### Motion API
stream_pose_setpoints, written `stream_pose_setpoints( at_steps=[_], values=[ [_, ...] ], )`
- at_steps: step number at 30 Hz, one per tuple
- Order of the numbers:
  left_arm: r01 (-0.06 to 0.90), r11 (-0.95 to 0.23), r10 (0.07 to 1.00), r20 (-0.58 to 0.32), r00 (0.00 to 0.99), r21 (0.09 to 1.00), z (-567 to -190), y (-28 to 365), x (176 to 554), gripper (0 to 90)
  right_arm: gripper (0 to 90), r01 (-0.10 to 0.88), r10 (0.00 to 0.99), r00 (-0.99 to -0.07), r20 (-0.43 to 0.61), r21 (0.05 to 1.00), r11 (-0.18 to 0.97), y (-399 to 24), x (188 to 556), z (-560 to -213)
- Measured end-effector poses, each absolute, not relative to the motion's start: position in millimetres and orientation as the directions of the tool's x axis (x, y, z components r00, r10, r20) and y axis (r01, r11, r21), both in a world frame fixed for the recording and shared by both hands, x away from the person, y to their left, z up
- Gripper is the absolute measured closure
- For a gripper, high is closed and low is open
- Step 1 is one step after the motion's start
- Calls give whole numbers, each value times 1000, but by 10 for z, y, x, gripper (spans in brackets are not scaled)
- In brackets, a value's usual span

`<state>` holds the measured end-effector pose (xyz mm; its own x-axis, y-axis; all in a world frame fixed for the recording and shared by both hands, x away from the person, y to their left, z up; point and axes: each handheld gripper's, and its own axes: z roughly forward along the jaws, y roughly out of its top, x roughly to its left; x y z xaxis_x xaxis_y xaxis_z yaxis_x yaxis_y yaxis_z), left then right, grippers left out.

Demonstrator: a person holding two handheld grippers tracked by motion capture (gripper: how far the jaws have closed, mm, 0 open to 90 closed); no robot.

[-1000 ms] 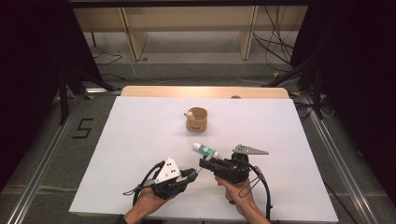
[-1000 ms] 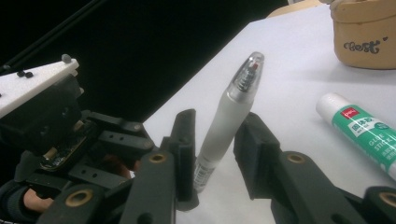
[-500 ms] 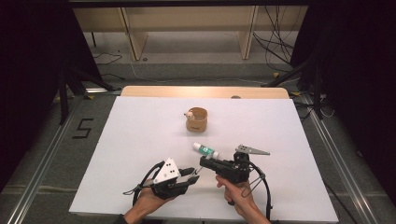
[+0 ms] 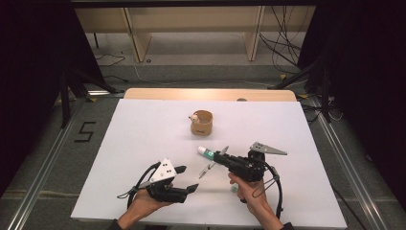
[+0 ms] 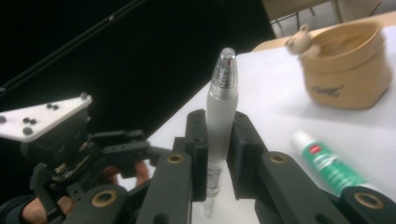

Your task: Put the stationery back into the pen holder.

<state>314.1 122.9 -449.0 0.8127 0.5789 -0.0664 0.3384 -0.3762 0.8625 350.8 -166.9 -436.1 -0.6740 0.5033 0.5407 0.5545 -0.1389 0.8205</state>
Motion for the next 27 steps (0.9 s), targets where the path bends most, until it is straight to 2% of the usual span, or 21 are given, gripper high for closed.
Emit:
stream_pose_setpoints(
  at_steps=[17,27],
  values=[
    [385,-330,646,-91,758,862,-4553,1643,3156,230,802,482,595,-648,475,861,-162,-1756,3867,-4084],
    [400,-298,682,-100,725,867,-4581,1820,3143,220,802,484,626,-604,493,851,-202,-1696,4221,-3953]
  ],
)
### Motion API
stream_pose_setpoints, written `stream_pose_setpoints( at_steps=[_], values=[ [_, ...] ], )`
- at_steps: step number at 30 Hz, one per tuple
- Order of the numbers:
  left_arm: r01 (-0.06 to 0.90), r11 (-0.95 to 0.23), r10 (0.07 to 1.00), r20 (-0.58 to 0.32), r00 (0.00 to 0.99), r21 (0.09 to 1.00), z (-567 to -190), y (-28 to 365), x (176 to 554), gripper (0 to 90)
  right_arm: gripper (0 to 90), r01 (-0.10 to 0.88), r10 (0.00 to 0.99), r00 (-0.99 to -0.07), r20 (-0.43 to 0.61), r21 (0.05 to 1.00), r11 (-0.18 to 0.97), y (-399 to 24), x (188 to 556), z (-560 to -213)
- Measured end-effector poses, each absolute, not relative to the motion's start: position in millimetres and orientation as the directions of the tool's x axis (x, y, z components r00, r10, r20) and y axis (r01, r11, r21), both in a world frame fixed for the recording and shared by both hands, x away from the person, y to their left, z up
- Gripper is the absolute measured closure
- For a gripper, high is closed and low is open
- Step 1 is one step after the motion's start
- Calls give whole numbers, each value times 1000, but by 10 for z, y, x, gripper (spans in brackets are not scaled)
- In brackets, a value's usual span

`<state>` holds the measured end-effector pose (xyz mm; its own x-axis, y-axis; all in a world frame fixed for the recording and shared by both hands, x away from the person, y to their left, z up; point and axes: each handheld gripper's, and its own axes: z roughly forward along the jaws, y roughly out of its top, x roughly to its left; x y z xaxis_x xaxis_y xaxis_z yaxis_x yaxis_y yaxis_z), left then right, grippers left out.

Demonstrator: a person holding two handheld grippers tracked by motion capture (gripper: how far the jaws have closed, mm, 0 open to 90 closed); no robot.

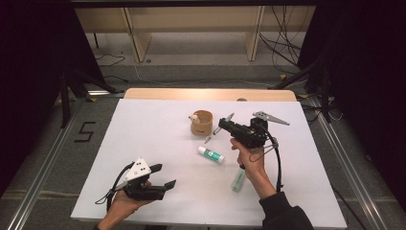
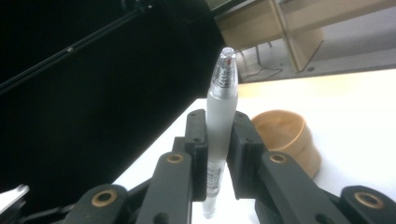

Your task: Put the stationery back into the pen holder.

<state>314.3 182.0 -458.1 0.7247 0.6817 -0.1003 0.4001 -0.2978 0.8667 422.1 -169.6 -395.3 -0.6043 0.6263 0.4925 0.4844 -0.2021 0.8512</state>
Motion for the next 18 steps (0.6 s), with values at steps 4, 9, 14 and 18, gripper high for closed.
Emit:
stream_pose_setpoints(
  at_steps=[4,9,14,18],
  values=[
    [401,-295,689,-98,718,867,-4592,1862,3119,220,801,471,653,-588,478,858,-204,-1674,4350,-3904],
    [395,-310,696,-76,714,865,-4603,1891,3101,220,801,472,677,-560,478,855,-214,-1663,4507,-3870],
    [404,-296,704,-88,705,866,-4603,1922,3108,218,801,487,683,-525,507,837,-247,-1645,4666,-3868],
    [402,-296,699,-90,709,867,-4603,1917,3098,214,801,484,709,-506,491,842,-238,-1607,4775,-3857]
  ],
)
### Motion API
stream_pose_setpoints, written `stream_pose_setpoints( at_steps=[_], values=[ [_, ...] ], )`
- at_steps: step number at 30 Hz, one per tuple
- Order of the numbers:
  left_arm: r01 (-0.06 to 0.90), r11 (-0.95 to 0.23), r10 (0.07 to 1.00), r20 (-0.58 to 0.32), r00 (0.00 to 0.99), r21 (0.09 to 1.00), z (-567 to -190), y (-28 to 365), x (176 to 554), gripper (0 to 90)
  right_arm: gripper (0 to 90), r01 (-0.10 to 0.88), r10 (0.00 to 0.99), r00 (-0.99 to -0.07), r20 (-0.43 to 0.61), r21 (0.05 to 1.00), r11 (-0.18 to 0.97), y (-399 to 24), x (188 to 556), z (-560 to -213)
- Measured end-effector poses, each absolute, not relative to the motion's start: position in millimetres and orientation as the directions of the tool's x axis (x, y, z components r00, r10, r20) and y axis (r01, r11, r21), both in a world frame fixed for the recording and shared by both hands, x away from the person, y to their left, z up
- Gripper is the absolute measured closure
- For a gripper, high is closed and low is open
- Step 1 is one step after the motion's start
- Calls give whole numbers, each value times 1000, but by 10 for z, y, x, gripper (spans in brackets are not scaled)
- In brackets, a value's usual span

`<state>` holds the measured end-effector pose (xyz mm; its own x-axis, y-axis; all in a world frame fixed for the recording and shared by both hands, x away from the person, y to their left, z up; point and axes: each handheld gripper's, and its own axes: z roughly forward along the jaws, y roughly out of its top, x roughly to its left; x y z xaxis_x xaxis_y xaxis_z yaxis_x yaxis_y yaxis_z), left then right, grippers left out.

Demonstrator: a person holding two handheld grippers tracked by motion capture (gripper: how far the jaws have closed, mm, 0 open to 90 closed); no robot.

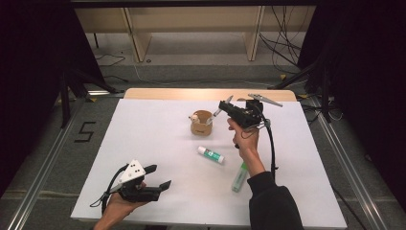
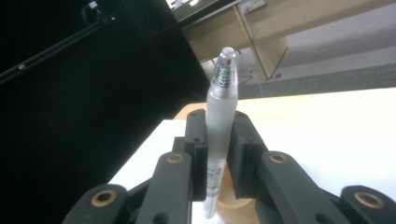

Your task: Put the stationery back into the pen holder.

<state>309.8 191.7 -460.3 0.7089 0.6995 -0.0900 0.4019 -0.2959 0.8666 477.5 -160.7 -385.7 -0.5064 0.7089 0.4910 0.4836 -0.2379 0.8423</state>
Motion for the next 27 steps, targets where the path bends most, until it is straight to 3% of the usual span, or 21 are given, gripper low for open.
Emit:
stream_pose_setpoints(
  at_steps=[27],
  values=[
    [395,-305,693,-83,716,866,-4627,1910,3052,208,799,499,788,-459,411,853,-154,-1338,5169,-3977]
  ],
)
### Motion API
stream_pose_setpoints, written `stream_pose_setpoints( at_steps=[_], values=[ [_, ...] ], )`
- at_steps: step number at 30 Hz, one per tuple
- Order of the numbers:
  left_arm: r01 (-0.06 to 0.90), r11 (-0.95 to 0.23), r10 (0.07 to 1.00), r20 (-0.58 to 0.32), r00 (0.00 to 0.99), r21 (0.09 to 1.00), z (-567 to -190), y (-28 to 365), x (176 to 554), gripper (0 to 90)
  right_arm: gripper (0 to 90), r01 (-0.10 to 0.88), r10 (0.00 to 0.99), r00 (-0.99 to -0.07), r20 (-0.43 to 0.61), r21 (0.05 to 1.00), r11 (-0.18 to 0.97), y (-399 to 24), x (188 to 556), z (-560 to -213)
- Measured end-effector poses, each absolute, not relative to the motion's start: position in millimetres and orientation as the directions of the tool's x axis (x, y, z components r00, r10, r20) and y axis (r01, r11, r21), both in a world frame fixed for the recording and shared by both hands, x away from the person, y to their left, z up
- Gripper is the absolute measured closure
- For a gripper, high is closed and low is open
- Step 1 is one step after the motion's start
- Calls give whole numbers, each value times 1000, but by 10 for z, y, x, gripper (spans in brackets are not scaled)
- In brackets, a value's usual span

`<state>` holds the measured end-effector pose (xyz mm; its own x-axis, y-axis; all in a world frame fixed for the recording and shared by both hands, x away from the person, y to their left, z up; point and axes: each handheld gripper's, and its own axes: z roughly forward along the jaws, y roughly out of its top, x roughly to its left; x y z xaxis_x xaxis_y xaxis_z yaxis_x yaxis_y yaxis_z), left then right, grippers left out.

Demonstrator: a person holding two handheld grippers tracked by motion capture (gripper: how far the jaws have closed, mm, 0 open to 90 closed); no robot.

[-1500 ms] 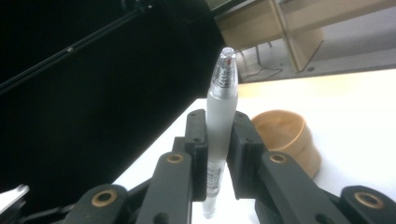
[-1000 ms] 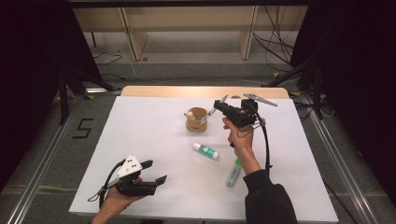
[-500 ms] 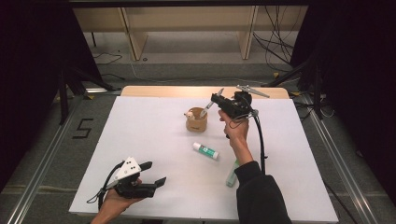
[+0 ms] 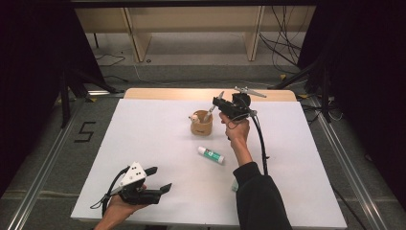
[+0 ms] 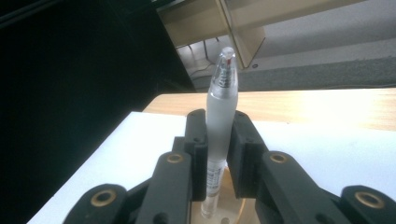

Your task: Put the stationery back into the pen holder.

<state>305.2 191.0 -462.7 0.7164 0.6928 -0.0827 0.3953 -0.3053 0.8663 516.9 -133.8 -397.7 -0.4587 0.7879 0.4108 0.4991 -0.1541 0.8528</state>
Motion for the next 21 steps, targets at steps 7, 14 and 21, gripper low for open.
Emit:
stream_pose_setpoints(
  at_steps=[7,14,21],
  values=[
    [393,-309,689,-81,720,866,-4629,1899,3053,207,798,506,797,-455,397,852,-136,-1271,5205,-4012],
    [397,-305,691,-85,718,866,-4630,1910,3060,206,797,516,800,-456,389,848,-117,-1230,5232,-4065],
    [395,-311,692,-79,717,864,-4633,1919,3069,206,743,528,803,-462,376,845,-91,-1183,5254,-4119]
  ],
)
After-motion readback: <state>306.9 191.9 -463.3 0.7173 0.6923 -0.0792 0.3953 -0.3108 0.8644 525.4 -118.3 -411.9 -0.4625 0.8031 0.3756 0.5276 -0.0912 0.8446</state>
